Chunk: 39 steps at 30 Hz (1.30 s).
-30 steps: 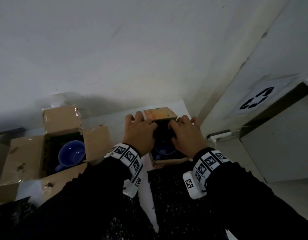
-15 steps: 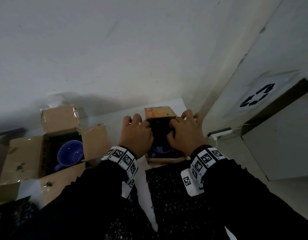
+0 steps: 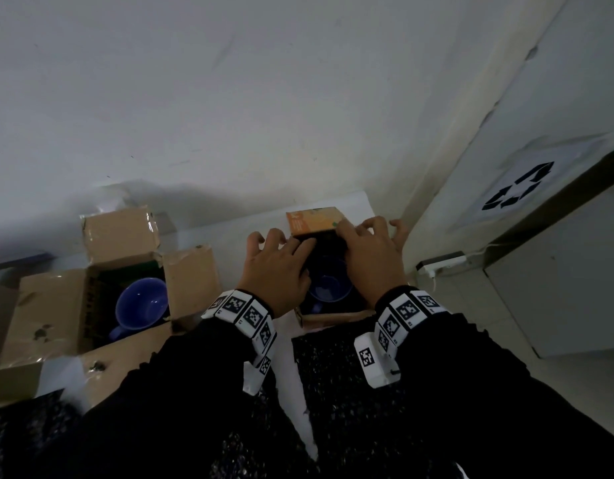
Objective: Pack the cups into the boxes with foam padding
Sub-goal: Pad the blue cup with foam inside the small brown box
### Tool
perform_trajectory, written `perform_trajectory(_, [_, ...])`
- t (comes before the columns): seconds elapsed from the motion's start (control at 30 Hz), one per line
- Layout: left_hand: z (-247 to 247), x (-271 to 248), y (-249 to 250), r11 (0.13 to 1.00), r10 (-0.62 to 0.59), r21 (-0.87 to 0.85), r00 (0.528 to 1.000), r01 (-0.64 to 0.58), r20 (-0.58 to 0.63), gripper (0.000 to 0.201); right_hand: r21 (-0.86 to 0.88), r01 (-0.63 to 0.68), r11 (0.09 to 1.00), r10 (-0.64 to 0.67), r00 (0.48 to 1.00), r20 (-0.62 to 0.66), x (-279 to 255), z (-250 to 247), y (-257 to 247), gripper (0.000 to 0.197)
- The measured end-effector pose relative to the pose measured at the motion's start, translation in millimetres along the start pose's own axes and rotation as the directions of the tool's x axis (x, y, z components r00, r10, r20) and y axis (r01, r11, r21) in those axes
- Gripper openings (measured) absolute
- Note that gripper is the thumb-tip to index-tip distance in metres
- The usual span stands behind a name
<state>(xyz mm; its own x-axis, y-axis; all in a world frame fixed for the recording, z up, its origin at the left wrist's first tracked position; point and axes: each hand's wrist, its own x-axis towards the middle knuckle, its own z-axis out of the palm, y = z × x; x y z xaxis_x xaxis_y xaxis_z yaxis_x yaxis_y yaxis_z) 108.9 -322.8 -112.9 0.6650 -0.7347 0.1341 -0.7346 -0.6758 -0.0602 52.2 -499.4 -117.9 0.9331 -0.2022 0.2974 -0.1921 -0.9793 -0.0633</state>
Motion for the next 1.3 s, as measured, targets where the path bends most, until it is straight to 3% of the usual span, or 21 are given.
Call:
perform_trajectory(0.1, [1.4, -0.7, 0.3, 1.0, 0.007, 0.003, 1.0, -0.007, 0.004, 0.038, -0.013, 0.054, 0.998, -0.055, 0.997, -0.06, 1.1, -1.4, -1.4, 0.028])
perform_trajectory(0.2, [1.3, -1.6, 0.2, 1.0, 0.007, -0.009, 1.0, -0.007, 0.009, 0.037, 0.004, 0.08, 0.997, -0.08, 0.997, -0.013, 3.3, -2.0, -2.3, 0.033])
perform_trajectory(0.33, [2.6, -1.4, -0.8, 1.0, -0.012, 0.0, 1.0, 0.012, 0.009, 0.042, -0.037, 0.067, 0.997, -0.062, 0.991, 0.119, 5.2, -5.5, 1.0, 0.012])
perform_trajectory(0.43, [3.9, -2.8, -0.3, 1.0, -0.016, -0.019, 1.0, 0.016, 0.004, 0.04, -0.041, 0.081, 0.996, -0.074, 0.985, 0.155, 2.3, -5.6, 6.8, 0.024])
perform_trajectory(0.53, [4.4, -6.3, 0.6, 0.996, -0.026, -0.085, 0.998, 0.021, -0.061, 0.035, -0.075, 0.078, 0.994, -0.068, 0.99, 0.125, -1.2, -1.1, 6.8, 0.009])
perform_trajectory(0.63, [2.2, -12.5, -0.2, 0.991, -0.035, -0.132, 0.987, 0.014, -0.154, 0.03, -0.091, 0.048, 0.995, -0.034, 0.989, 0.144, -0.3, 1.3, -0.1, 0.029])
perform_trajectory(0.7, [-1.3, -20.1, -1.6, 0.991, 0.006, -0.133, 0.986, -0.029, -0.166, 0.037, -0.104, 0.052, 0.993, -0.031, 0.98, 0.195, -1.9, -0.7, -2.7, 0.029])
perform_trajectory(0.77, [-4.5, -30.8, -1.3, 0.989, 0.06, -0.131, 0.993, -0.074, -0.104, 0.054, -0.11, 0.079, 0.991, -0.053, 0.973, 0.224, -3.1, -1.8, -0.7, 0.02])
perform_trajectory(0.87, [-6.0, -45.2, 2.3, 0.992, 0.088, -0.094, 0.995, -0.085, 0.037, 0.078, -0.088, 0.116, 0.989, -0.088, 0.957, 0.276, -6.6, -3.8, 2.9, 0.034])
perform_trajectory(0.97, [-7.0, -53.5, 9.3, 0.993, 0.064, -0.106, 0.995, -0.056, 0.074, 0.071, 0.026, 0.103, 0.994, -0.106, 0.97, 0.217, -16.9, -14.3, 5.6, 0.032])
perform_trajectory(1.07, [-9.1, -66.0, 24.6, 0.987, 0.038, -0.154, 0.999, -0.037, 0.005, 0.054, 0.214, 0.106, 0.971, -0.123, 0.99, 0.068, -43.9, -37.3, 14.1, 0.024])
perform_trajectory(1.17, [-8.9, -83.5, 41.2, 0.983, 0.015, -0.18, 0.997, -0.028, -0.075, 0.053, 0.416, 0.182, 0.891, -0.191, 0.981, -0.02, -86.7, -53.7, 22.9, 0.017])
perform_trajectory(1.23, [-8.2, -95.6, 49.1, 0.981, 0.001, -0.194, 0.994, -0.023, -0.11, 0.055, 0.49, 0.189, 0.851, -0.218, 0.976, 0.003, -123.1, -55.5, 27.4, 0.02])
perform_trajectory(1.3, [-6.8, -108.5, 56.2, 0.977, -0.015, -0.212, 0.993, -0.011, -0.119, 0.056, 0.521, 0.141, 0.842, -0.252, 0.956, 0.149, -160.3, -52.9, 29.2, 0.044])
